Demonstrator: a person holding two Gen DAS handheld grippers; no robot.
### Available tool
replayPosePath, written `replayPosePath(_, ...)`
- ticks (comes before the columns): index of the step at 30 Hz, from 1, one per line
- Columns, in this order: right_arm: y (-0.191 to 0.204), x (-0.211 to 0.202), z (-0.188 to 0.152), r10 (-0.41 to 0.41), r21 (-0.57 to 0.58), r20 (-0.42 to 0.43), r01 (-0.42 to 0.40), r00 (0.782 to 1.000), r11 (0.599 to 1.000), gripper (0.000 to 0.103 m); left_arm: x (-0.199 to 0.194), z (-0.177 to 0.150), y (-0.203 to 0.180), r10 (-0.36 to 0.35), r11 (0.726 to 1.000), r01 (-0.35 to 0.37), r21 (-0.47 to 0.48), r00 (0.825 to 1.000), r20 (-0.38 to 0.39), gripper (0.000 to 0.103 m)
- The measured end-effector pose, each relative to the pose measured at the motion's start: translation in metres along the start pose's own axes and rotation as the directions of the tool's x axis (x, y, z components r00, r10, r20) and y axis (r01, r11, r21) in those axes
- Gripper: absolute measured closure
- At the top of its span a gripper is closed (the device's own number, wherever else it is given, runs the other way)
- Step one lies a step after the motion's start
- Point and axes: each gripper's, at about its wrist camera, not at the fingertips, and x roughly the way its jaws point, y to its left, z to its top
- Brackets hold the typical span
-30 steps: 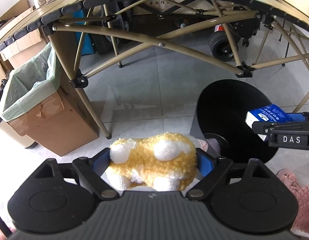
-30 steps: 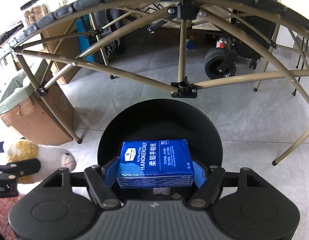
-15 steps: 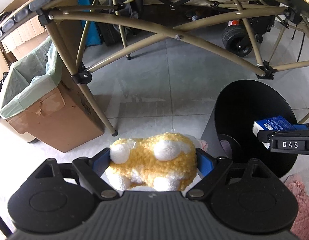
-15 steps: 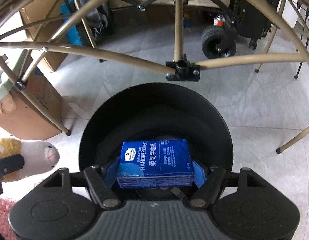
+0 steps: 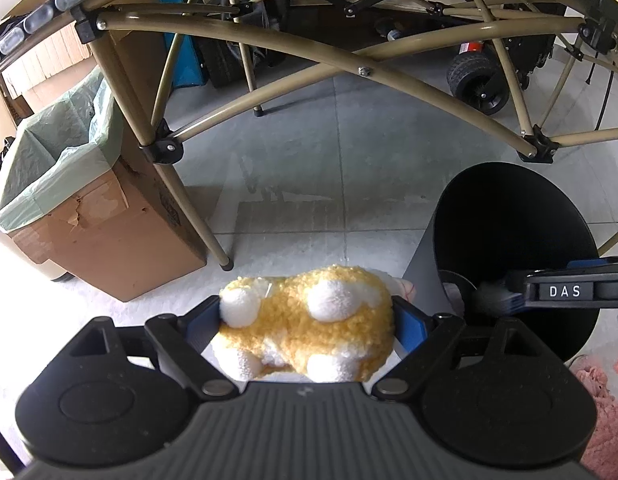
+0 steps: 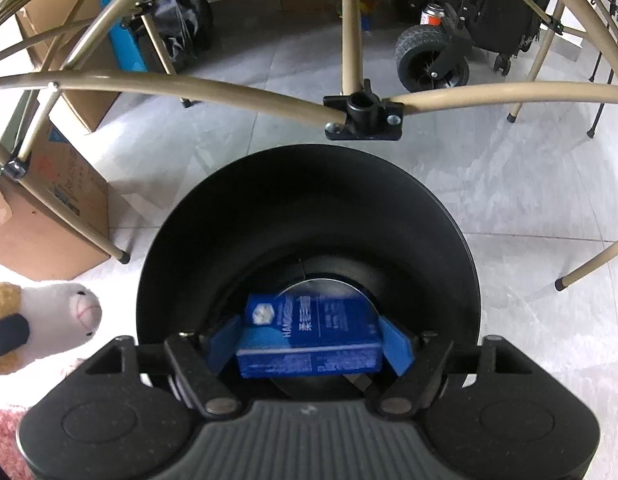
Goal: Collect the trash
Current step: 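Open the right gripper to drop the blue tissue box into the bin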
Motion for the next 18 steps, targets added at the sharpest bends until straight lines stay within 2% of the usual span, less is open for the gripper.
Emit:
replayPosePath(1,0.0002,0.0001,0.0009,0.0,0.0,0.001,0.0,1.0,1.0,0.003,0.0,-0.0003,0.0006,-0.001,1.0,0.001,-0.001,1.0,0.002,0.015)
replayPosePath(2,0.0004,-0.0007,0.0009,-0.002,0.0,0.004,0.002,1.0,1.0,0.0,-0.0004,-0.0005,0.001,-0.002,1.0,0.002,-0.003,1.0,0.003,0.015)
replayPosePath(18,-0.0015,-0.0028,-0.0006,0.005,0.032,-0.022,-0.004,1.0,0.999,0.0,-0.0065,-0.0038,-0.0018,-0.007,1.0,0.007,0.0,1.0,0.025,0.015)
